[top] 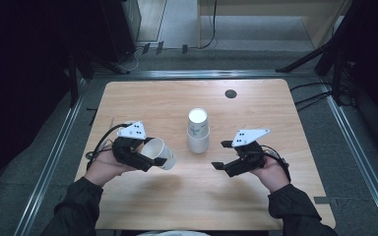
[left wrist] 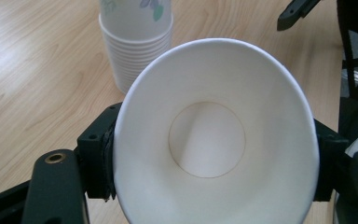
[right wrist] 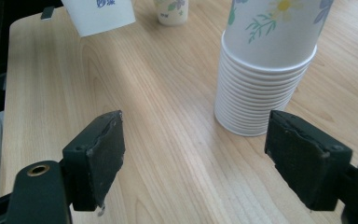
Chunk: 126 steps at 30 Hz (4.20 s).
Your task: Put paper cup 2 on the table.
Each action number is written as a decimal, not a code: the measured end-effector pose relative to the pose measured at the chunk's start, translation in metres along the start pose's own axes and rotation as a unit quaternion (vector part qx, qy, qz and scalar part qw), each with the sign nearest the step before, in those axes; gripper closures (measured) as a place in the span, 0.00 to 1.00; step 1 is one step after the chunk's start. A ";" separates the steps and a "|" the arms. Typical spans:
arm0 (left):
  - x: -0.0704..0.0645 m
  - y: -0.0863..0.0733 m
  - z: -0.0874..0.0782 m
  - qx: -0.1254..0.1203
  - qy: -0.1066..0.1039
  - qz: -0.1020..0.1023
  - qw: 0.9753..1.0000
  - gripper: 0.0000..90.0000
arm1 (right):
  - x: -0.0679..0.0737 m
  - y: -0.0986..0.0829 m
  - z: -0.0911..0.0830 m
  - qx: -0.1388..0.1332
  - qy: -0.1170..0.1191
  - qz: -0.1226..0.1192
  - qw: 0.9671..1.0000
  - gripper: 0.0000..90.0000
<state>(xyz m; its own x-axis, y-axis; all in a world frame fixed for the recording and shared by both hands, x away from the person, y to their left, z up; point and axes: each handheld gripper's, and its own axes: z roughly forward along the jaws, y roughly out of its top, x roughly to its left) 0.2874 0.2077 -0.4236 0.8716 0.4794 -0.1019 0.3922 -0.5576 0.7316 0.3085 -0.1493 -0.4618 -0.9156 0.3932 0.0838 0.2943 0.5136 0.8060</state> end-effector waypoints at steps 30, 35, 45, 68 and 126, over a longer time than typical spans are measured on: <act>0.022 -0.051 -0.035 0.037 0.096 -0.052 0.993 0.27 | -0.017 0.014 0.024 0.011 0.011 -0.009 1.000 0.23; 0.027 -0.059 -0.038 0.048 0.107 -0.061 0.991 0.27 | -0.019 0.014 0.024 0.009 0.010 -0.001 1.000 0.23; 0.041 -0.071 -0.038 0.077 0.140 -0.084 0.984 0.26 | -0.017 0.014 0.026 0.017 0.011 -0.007 1.000 0.23; 0.058 -0.086 -0.018 0.118 0.155 -0.102 0.975 0.25 | -0.014 0.013 0.029 0.029 0.012 -0.014 0.999 0.23; 0.049 -0.070 -0.029 0.092 0.144 -0.112 0.979 0.14 | -0.009 0.012 0.032 0.045 0.015 -0.027 0.999 0.23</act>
<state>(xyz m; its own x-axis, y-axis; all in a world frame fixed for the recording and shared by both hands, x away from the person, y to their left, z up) 0.2937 0.2896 -0.4606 0.6482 0.7608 -0.0321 0.6341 -0.5159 0.5760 0.3294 -0.1222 -0.4715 -0.9379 0.3417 0.0605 0.2673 0.6004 0.7537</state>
